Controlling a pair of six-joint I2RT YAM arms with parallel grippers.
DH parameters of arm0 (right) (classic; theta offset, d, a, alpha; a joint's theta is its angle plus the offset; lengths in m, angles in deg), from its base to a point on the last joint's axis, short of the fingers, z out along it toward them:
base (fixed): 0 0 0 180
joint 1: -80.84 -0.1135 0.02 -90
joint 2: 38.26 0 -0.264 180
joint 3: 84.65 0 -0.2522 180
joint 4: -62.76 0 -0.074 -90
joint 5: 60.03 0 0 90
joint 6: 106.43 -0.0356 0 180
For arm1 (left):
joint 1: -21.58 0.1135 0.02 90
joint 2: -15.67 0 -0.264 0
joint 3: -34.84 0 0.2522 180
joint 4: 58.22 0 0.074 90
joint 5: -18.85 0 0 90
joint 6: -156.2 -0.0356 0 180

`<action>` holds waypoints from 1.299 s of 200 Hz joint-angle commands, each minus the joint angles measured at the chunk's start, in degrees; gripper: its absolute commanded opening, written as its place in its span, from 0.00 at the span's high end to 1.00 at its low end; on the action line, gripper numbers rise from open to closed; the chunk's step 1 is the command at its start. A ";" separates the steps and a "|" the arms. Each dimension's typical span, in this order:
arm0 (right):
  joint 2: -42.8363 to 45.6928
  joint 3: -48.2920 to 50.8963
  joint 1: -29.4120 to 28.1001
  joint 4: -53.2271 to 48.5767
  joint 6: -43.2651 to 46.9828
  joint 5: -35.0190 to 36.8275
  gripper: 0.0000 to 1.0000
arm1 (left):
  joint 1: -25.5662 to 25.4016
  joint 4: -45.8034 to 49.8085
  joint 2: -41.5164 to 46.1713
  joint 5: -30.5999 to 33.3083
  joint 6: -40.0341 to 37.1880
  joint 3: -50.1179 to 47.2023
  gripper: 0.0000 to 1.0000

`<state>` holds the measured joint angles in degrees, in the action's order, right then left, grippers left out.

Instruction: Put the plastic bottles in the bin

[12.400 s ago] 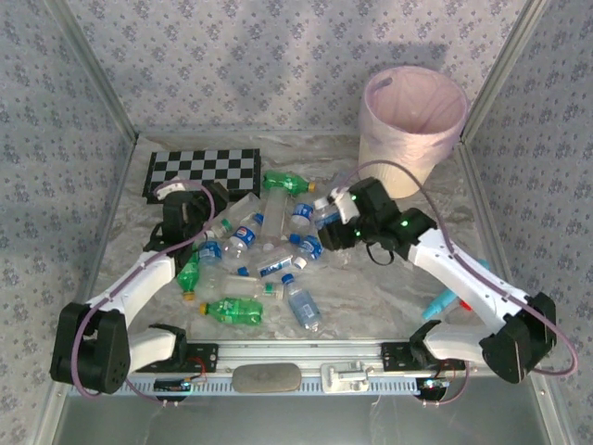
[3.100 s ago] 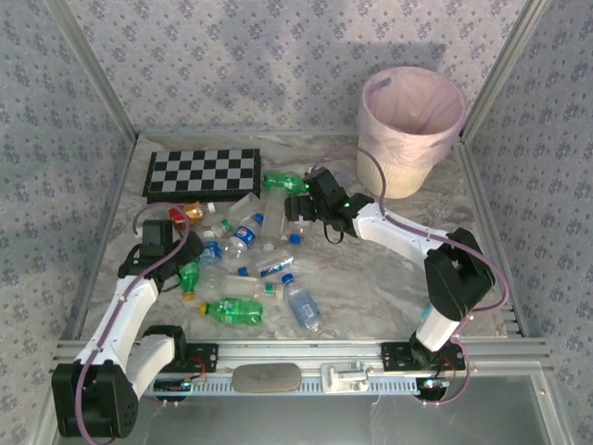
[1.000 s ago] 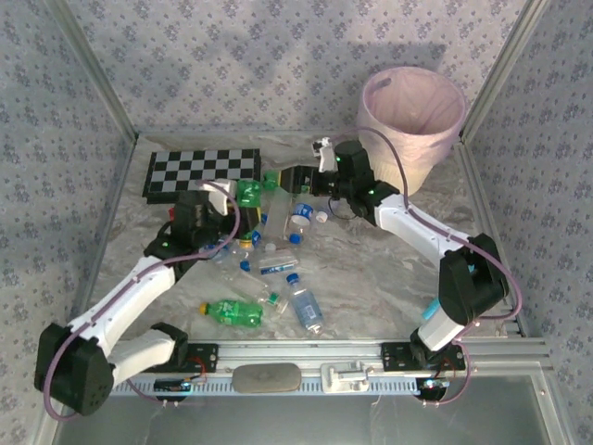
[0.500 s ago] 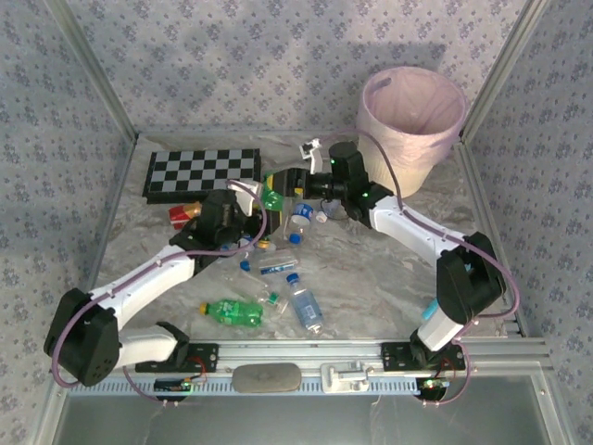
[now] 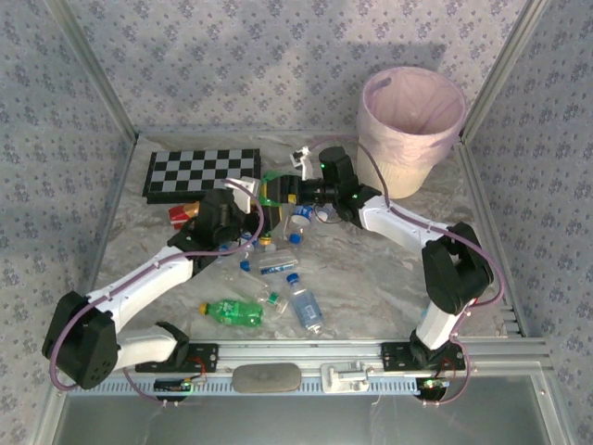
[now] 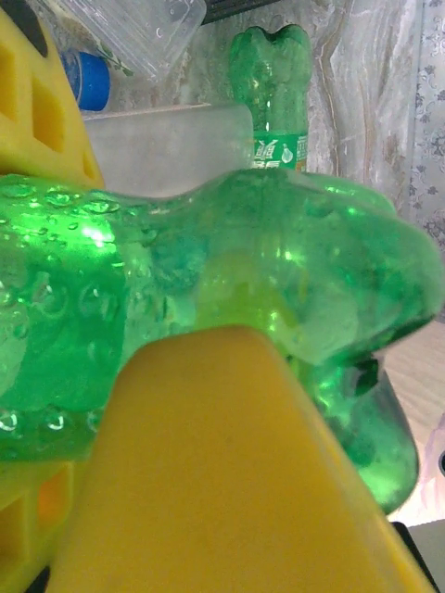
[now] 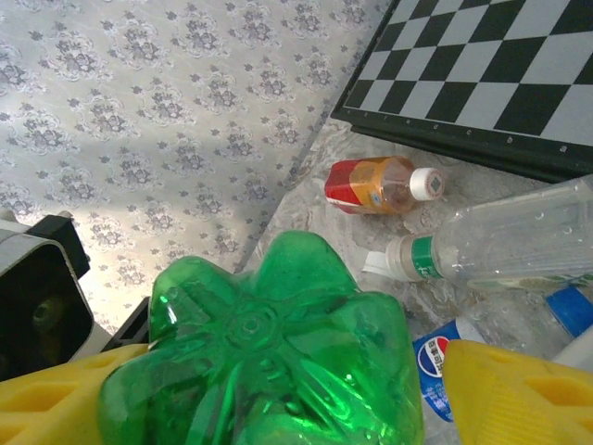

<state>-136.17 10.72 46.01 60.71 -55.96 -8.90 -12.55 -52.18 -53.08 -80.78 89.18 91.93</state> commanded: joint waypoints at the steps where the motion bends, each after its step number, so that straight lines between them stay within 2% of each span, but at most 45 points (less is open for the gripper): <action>1: -1.23 -1.03 -0.36 0.48 -0.21 -0.43 0.21 | -0.31 -4.38 1.78 -2.79 0.73 1.14 0.60; 27: -1.67 -0.93 -0.60 1.01 0.50 -0.05 0.25 | -0.71 -4.33 0.74 -3.98 1.26 1.99 0.60; 57: -1.60 -0.33 -0.35 1.85 1.30 0.37 0.38 | -1.55 -3.58 -0.48 -4.43 1.79 2.90 0.59; 76: -1.08 0.27 0.01 2.11 1.88 0.82 0.43 | -1.67 -3.54 -0.68 -4.34 2.37 2.90 0.55; 89: -0.67 0.38 0.35 1.86 2.46 1.20 0.44 | -1.72 -3.12 -0.51 -4.19 2.42 3.05 0.46; 115: -0.24 -0.38 1.37 -0.77 4.57 2.99 0.44 | -1.67 -1.81 0.61 -2.49 2.17 2.79 0.18; 138: 0.42 -2.02 3.09 -5.45 7.60 5.95 0.45 | -1.64 -0.78 2.21 -0.50 2.54 1.61 0.06; 176: 1.09 -6.07 6.79 -13.51 12.22 10.90 0.45 | -0.83 0.44 7.41 6.71 4.36 -3.55 0.02; 201: 0.39 -10.99 8.66 -19.86 14.85 14.30 0.45 | 0.59 4.08 11.11 17.46 6.91 -6.05 0.00; 223: 0.23 -14.50 10.89 -22.88 15.58 16.26 0.45 | 4.03 6.18 14.09 25.36 12.24 -8.95 0.00; 236: 0.39 -16.41 12.31 -24.26 16.03 17.47 0.45 | 7.41 5.95 15.40 25.60 16.28 -11.08 0.00; 260: 1.35 -20.79 14.91 -27.20 17.86 20.33 0.45 | 13.67 4.48 15.99 21.27 21.52 -14.08 0.00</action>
<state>-136.63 -5.23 58.60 38.65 -41.25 7.20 -3.37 -47.59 -37.97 -60.15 103.20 79.91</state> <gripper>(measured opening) 0.580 0.999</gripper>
